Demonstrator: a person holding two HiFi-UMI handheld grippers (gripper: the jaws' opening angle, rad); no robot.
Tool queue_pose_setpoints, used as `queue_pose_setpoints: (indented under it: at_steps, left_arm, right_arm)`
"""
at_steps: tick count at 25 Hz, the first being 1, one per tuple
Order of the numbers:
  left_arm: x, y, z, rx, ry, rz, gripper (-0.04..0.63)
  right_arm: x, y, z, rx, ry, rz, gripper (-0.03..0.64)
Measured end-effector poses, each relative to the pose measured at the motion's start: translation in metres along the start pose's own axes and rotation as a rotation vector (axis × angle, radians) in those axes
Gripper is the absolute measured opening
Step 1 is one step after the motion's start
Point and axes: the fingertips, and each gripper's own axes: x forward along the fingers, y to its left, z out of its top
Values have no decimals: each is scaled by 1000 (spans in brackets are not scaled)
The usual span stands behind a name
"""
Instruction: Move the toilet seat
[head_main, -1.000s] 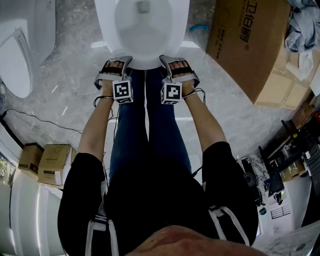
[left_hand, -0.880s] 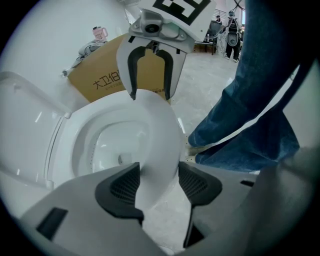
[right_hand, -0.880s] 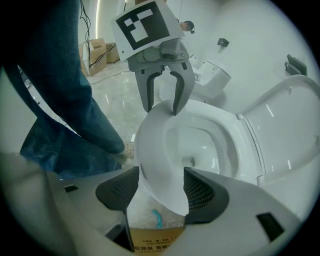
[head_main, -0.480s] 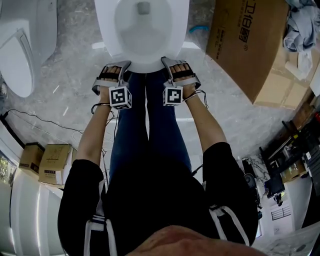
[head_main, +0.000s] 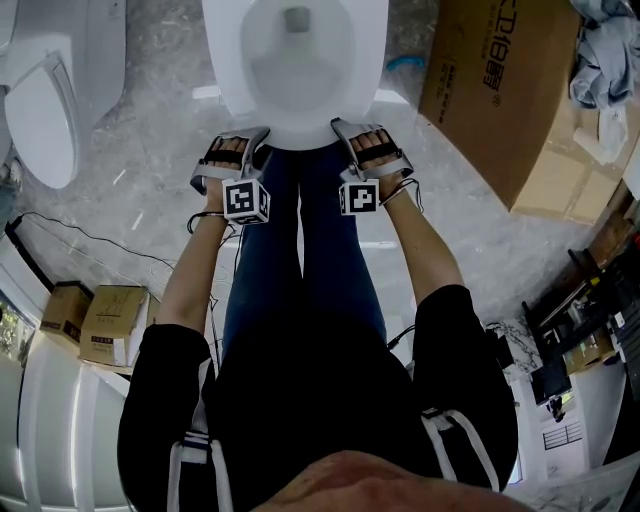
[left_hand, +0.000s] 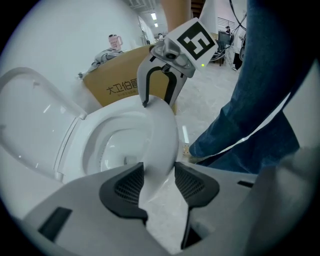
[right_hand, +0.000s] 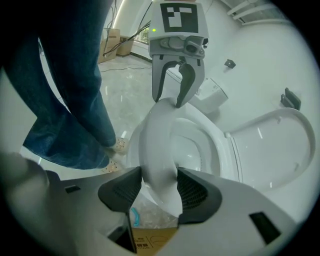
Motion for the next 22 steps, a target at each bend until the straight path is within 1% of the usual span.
queue_pose_setpoints:
  at_steps: [3,5,6,8,11,14,16,18,20,22]
  left_arm:
    - [-6,2,2,-8,-13,23,203]
    - [-10,4,3,-9,-16,41,225]
    - [-11,6,3,-1,-11,48,249]
    - [-14,9,5,28,1,63,278]
    - [-21,15,9,81,16,106,282]
    - [-32,24,17,164,13,176,282]
    - [-40,31,25,199,-4,221,281]
    - [-48,38,35,214,-18,252,258]
    - [-55,47,44,214,-19,273,211]
    - [-61,51,49,205,-10,281,201]
  right_arm:
    - [-9,-5,1,-9,-8,-2,227]
    - [-15,-10,3,-9,-20,-7,221]
    - [-19,-13,4,-6,-26,-8,218]
    - [-27,-18,5,4,-36,-11,213]
    - [-39,-27,7,31,-42,-12,210]
    - [-53,-38,9,57,-47,-23,201]
    - [-64,-47,13,68,-55,-33,195]
    - [-73,-56,15,73,-61,-40,190]
    - [-80,-64,16,77,-61,-41,184]
    - [-88,-70,17,88,-57,-39,181]
